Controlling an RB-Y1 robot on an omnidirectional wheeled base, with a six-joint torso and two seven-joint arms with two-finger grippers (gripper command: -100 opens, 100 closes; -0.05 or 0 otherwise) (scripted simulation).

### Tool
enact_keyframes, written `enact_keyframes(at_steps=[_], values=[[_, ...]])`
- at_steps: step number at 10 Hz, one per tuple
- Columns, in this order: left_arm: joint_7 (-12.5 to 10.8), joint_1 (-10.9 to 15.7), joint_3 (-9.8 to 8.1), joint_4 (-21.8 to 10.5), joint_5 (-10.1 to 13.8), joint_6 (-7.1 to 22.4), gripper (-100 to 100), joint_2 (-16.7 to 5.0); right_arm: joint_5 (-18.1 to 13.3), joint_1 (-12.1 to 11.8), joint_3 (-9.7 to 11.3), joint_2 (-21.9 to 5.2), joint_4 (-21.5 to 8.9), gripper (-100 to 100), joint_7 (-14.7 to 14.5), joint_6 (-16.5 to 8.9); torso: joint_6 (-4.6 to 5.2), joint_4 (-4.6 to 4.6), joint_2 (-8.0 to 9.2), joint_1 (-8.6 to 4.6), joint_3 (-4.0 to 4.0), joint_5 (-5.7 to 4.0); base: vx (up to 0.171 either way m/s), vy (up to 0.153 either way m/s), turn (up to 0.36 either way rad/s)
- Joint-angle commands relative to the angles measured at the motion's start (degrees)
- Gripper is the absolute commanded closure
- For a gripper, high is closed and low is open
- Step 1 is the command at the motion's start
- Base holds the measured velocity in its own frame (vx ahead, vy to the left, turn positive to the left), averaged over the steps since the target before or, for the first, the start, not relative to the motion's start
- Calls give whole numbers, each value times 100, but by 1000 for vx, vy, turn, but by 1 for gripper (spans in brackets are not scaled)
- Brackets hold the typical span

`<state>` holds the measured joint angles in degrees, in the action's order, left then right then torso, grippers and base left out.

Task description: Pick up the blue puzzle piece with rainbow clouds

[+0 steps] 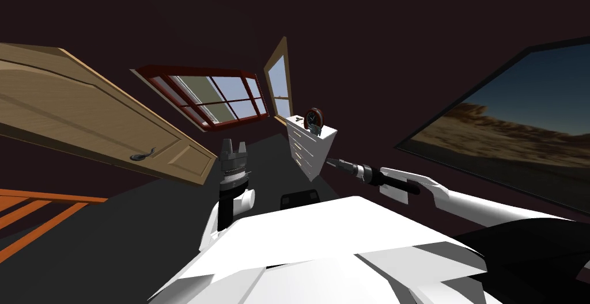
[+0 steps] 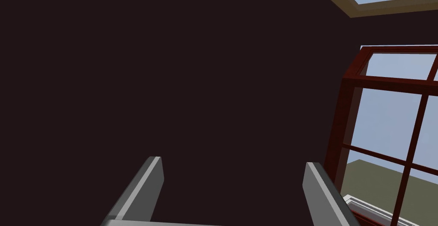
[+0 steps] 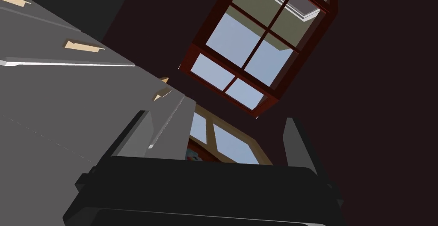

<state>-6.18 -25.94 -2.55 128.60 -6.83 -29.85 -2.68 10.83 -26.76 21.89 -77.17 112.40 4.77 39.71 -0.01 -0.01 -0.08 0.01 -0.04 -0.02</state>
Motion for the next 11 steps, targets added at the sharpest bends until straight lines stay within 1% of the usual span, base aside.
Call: enact_keyframes(at_steps=[1,2,4,5,7,8,10,11], values=[[0,0,0,0,0,0,0,0,11,-3,-1,-286,12,-100,14,-3,0,0,0,0,0,0,8,-6,1],[0,0,0,0,0,0,0,0,23,66,86,-459,-42,-100,106,39,0,1,3,1,2,0,20,-5,-14],[0,0,0,0,0,0,0,0,23,66,86,-794,-42,-100,106,39,0,0,-1,2,0,0,19,-4,-3],[0,0,0,0,0,0,0,0,29,140,166,-974,-92,-100,197,77,0,0,1,3,1,1,28,2,-10],[0,0,0,0,0,0,0,0,29,140,166,-1315,-92,-100,197,77,0,-1,-4,6,-2,1,23,4,-4],[0,0,0,0,0,0,0,0,30,219,240,-1483,-137,-100,287,111,0,0,0,6,0,1,33,8,-8],[0,0,0,0,0,0,0,0,30,219,240,-1837,-137,-100,287,111,0,-2,-6,8,-4,1,28,6,-2],[0,0,0,0,0,0,0,0,24,300,308,-2016,-177,-100,377,140,0,-1,-1,7,-1,1,36,11,-8]])
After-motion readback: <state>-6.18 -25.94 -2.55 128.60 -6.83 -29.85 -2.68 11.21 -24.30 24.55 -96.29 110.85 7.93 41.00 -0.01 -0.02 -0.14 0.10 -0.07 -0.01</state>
